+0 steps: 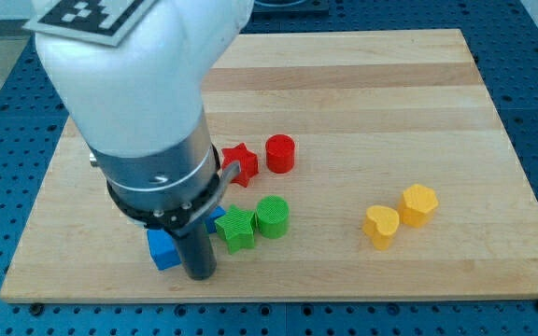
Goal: Move the triangle into the cube
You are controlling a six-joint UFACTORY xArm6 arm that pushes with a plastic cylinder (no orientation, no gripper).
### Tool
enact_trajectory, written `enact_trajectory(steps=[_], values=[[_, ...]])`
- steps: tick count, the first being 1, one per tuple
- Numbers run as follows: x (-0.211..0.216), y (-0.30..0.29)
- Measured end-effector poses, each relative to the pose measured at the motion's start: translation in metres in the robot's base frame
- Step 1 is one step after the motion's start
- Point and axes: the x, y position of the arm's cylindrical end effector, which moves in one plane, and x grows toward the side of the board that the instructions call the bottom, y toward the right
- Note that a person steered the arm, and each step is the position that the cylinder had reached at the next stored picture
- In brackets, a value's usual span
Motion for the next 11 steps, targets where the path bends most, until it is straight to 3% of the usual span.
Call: enact_trajectory(steps=[5, 11], values=[[-0.049, 0.030], [-0.080, 0.020]])
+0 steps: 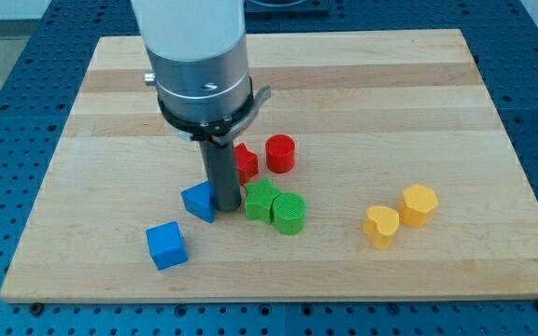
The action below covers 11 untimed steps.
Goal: Move the triangle into the cube
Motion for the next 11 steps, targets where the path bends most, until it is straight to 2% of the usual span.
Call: enact_trajectory(steps=[3, 5, 6, 7, 8, 11], values=[[-0.002, -0.047], [-0.038, -0.061], [-0.038, -0.097], [-0.029, -0.106], [-0.010, -0.082], [-0.027, -0.043]])
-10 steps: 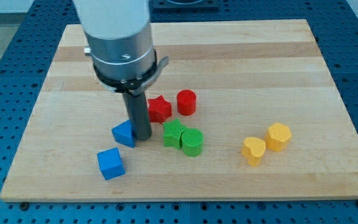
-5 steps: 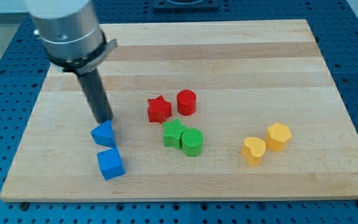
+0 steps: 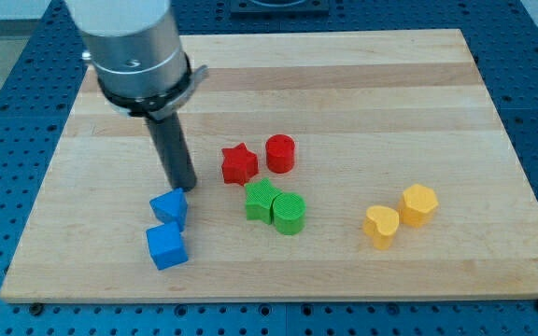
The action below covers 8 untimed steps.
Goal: Move the triangle into the cube
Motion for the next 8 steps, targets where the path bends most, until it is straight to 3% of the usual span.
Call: enact_trajectory(steps=[3, 8], values=[[0.000, 0.010], [0.028, -0.055]])
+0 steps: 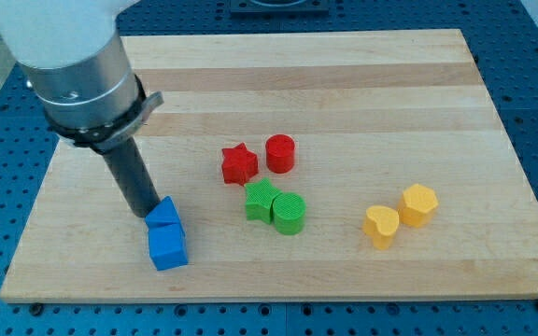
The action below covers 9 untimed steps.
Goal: Move the triangle into the cube
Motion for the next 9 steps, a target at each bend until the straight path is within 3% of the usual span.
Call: enact_trajectory(steps=[2, 4, 5, 7, 9], values=[[-0.114, -0.028], [-0.170, 0.000], [-0.146, 0.000], [0.010, 0.019], [0.015, 0.022]])
